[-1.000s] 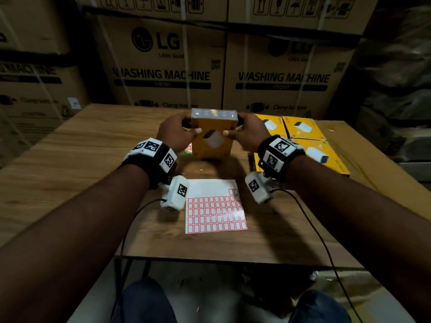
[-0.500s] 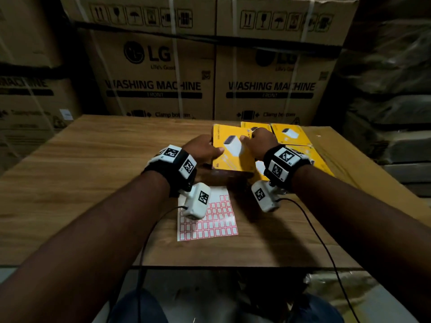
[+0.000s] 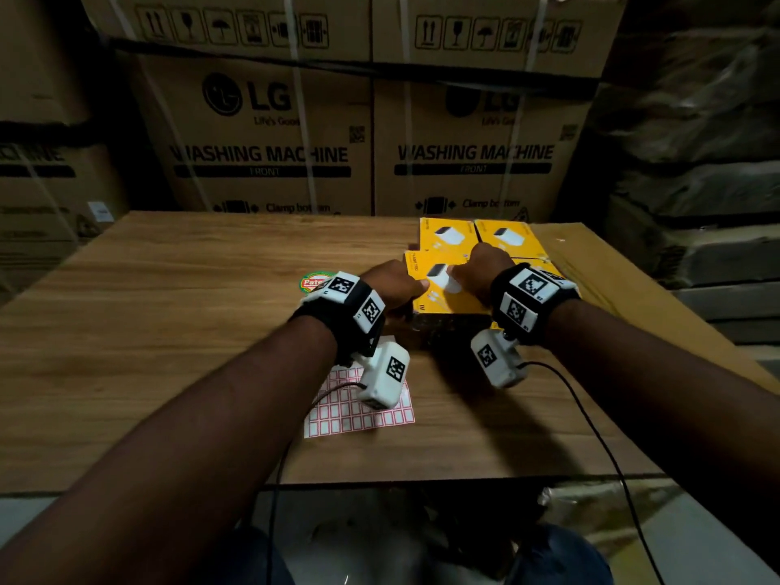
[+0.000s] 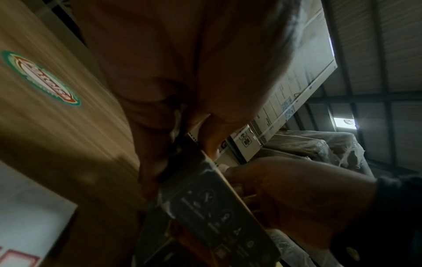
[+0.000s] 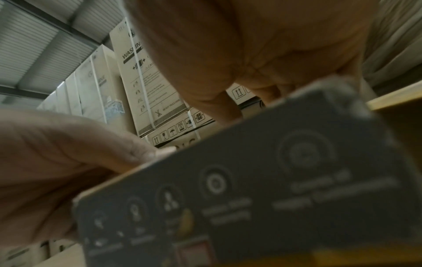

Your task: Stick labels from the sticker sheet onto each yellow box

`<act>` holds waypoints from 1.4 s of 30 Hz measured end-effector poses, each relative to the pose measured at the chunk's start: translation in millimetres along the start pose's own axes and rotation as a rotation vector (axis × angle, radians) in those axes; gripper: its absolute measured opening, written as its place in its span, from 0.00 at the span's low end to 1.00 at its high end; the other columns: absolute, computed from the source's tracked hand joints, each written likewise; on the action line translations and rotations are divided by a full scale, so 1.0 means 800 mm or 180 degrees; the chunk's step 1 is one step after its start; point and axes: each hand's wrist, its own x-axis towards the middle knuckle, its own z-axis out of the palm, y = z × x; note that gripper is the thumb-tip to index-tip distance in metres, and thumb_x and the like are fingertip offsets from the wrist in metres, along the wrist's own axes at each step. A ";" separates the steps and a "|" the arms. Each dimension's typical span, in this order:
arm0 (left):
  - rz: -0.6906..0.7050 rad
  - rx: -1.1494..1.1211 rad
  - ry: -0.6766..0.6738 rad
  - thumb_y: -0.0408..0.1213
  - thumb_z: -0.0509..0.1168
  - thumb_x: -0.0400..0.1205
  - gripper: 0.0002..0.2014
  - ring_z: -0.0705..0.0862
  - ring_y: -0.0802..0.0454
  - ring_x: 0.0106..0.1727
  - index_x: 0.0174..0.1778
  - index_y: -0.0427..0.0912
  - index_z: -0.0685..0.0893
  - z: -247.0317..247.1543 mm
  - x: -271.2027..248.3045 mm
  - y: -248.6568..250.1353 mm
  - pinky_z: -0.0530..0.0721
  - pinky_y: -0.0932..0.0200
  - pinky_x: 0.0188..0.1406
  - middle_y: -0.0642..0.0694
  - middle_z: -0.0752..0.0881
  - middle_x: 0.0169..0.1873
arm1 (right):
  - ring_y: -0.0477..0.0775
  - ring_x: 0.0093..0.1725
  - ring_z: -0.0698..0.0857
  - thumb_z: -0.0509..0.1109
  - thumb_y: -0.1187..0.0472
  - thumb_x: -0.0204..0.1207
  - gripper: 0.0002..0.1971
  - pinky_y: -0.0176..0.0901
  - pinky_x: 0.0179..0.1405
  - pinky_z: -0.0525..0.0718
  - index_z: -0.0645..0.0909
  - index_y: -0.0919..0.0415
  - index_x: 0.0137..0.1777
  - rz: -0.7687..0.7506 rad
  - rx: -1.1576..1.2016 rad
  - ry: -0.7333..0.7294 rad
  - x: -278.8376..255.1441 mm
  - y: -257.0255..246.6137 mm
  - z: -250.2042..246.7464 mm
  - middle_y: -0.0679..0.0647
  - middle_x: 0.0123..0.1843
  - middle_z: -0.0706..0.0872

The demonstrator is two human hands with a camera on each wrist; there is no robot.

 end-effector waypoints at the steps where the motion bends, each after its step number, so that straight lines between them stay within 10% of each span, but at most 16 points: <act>1: 0.0038 0.0000 -0.0038 0.45 0.61 0.87 0.16 0.76 0.48 0.38 0.31 0.48 0.73 0.003 0.001 0.001 0.69 0.60 0.41 0.48 0.78 0.32 | 0.65 0.63 0.82 0.67 0.55 0.82 0.18 0.45 0.45 0.75 0.78 0.70 0.62 0.0008 -0.0030 -0.0003 0.000 0.001 -0.001 0.66 0.63 0.83; 6: 0.0146 0.0194 -0.0144 0.42 0.61 0.86 0.13 0.83 0.40 0.58 0.60 0.40 0.83 0.016 0.009 0.010 0.77 0.55 0.56 0.40 0.85 0.58 | 0.63 0.58 0.83 0.70 0.54 0.80 0.17 0.45 0.40 0.74 0.78 0.70 0.58 -0.0163 -0.0240 -0.0082 -0.002 0.005 0.001 0.65 0.60 0.84; 14: 0.0068 0.0141 -0.0148 0.54 0.64 0.74 0.29 0.82 0.43 0.62 0.69 0.44 0.79 0.039 0.053 -0.002 0.79 0.45 0.67 0.43 0.84 0.64 | 0.65 0.61 0.82 0.68 0.57 0.80 0.16 0.44 0.42 0.73 0.78 0.70 0.58 -0.0318 -0.0363 -0.0049 -0.003 0.010 0.005 0.67 0.61 0.83; 19: 0.0431 -0.0070 -0.0095 0.37 0.66 0.82 0.19 0.82 0.43 0.64 0.70 0.44 0.80 0.032 0.028 0.007 0.78 0.48 0.67 0.43 0.84 0.65 | 0.65 0.58 0.81 0.64 0.63 0.81 0.12 0.43 0.43 0.72 0.81 0.72 0.56 -0.0570 -0.0516 -0.0102 -0.002 0.013 0.009 0.68 0.61 0.83; 24: 0.0705 0.0141 -0.0460 0.50 0.79 0.68 0.38 0.82 0.47 0.63 0.72 0.41 0.73 0.026 0.008 0.003 0.79 0.48 0.66 0.45 0.83 0.65 | 0.63 0.60 0.84 0.64 0.63 0.81 0.12 0.41 0.46 0.76 0.85 0.70 0.53 -0.0794 -0.0501 -0.0162 0.004 0.019 0.011 0.64 0.60 0.87; 42: 0.0710 0.0937 0.0133 0.41 0.73 0.77 0.27 0.81 0.37 0.60 0.67 0.34 0.71 0.053 0.014 0.007 0.74 0.55 0.45 0.34 0.82 0.61 | 0.63 0.62 0.82 0.67 0.63 0.78 0.12 0.38 0.46 0.71 0.85 0.71 0.55 -0.0821 -0.0364 -0.0063 0.007 0.022 0.016 0.66 0.61 0.86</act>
